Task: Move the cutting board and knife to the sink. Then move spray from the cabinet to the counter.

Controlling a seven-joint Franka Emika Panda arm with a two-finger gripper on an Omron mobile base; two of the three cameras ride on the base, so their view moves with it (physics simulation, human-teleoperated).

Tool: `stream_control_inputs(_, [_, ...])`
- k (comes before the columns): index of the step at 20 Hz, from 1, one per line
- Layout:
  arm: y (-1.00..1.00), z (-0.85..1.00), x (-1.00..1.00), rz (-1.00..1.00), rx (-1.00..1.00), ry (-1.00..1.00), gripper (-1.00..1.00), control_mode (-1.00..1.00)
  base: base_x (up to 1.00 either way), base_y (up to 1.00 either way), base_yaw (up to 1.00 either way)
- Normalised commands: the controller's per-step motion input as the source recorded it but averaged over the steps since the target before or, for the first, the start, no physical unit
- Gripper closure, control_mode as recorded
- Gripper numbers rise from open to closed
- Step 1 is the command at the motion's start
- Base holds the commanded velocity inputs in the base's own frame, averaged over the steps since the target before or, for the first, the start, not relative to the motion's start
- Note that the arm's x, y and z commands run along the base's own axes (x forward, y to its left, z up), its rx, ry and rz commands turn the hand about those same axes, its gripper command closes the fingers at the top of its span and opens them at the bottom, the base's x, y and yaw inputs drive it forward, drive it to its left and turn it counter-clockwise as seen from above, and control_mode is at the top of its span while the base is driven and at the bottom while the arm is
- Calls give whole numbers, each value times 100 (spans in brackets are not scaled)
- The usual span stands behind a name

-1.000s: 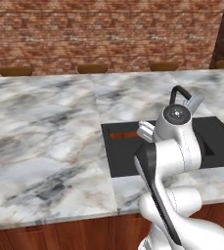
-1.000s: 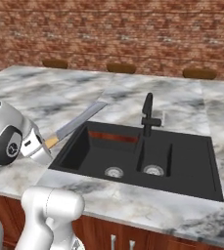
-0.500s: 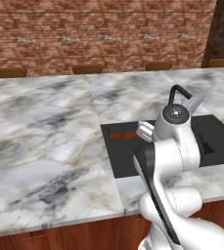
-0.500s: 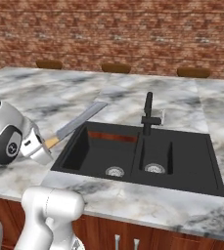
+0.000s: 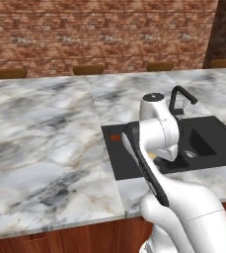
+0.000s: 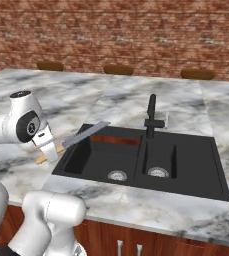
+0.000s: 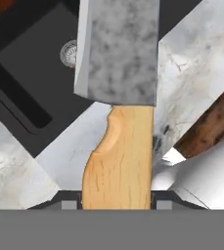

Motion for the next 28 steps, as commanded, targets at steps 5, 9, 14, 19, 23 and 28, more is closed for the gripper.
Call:
stream_control_inputs(5, [10, -69, 28, 5, 9, 49, 100, -100, 0, 0, 0])
stream_control_inputs(9, [0, -63, 14, 1, 17, 37, 100, -100, 0, 0, 0])
stream_control_inputs(14, [0, -6, 24, 0, 0, 1, 100, -100, 0, 0, 0])
stream_control_inputs(19, [0, -25, 88, 0, 0, 0, 100, -100, 0, 0, 0])
stream_control_inputs(23, [0, -47, 67, 0, 0, -1, 100, -100, 0, 0, 0])
stream_control_inputs(28, [-3, -47, 43, 1, 0, -9, 100, -100, 0, 0, 0])
